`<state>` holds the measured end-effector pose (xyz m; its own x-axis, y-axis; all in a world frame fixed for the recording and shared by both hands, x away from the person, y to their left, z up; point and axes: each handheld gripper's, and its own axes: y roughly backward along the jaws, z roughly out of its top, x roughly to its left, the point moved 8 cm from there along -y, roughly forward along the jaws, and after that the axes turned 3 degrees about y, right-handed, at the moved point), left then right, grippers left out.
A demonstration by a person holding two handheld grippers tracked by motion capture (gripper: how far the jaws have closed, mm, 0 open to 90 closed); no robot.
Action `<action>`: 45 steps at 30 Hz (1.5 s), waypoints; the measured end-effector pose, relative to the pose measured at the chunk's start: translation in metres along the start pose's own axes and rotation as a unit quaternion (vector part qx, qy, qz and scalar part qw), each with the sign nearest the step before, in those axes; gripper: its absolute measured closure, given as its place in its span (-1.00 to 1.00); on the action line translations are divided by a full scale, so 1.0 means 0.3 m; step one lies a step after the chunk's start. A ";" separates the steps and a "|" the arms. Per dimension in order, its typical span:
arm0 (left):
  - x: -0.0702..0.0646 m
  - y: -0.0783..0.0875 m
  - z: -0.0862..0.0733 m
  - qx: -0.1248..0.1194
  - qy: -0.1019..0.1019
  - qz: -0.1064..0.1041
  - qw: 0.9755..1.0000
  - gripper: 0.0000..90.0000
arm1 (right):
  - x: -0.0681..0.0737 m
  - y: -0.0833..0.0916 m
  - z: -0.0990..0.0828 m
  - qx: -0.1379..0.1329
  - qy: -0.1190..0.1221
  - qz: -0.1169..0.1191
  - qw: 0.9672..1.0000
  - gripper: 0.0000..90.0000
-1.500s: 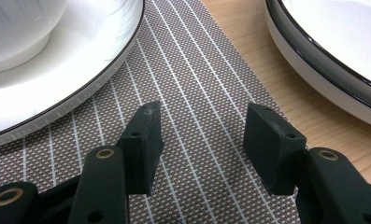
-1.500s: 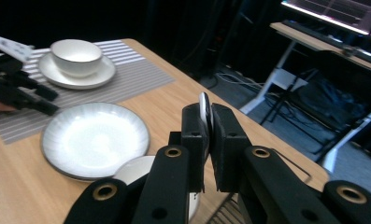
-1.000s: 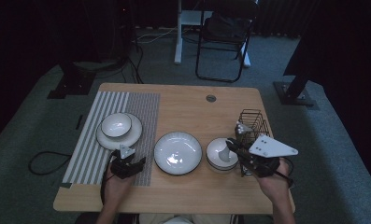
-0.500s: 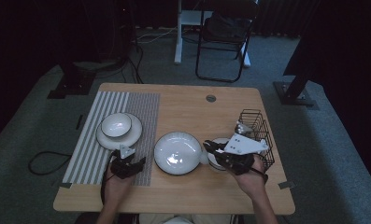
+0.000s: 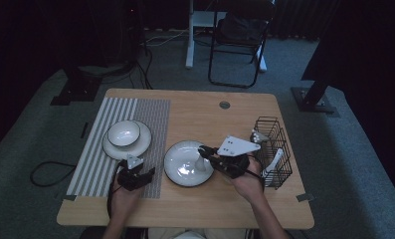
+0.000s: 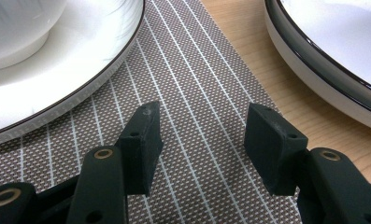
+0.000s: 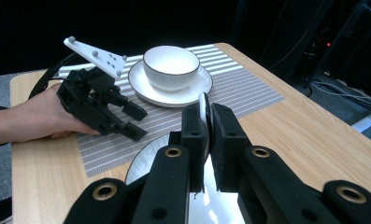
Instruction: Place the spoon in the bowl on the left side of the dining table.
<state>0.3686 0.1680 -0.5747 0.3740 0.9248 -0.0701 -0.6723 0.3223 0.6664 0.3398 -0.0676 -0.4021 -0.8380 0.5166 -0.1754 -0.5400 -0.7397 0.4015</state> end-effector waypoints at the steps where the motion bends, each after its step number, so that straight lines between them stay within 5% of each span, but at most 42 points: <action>1: 0.000 0.000 0.000 0.000 0.000 0.001 1.000 0.05 | -0.001 -0.008 0.003 -0.001 -0.002 0.001 1.000 0.88; 25: -0.002 0.000 -0.001 0.002 -0.005 0.005 1.000 0.05 | -0.009 -0.213 0.113 0.000 0.010 0.030 1.000 0.88; 45: -0.003 -0.002 0.000 0.001 -0.009 0.008 1.000 0.04 | -0.035 -0.423 0.183 0.011 -0.007 0.060 0.998 0.88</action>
<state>0.3685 0.1669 -0.5750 0.3746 0.9261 -0.0447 -0.6769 0.3061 0.6694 0.4215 0.0446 -0.4017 -0.8950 0.4317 -0.1122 -0.4344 -0.7866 0.4388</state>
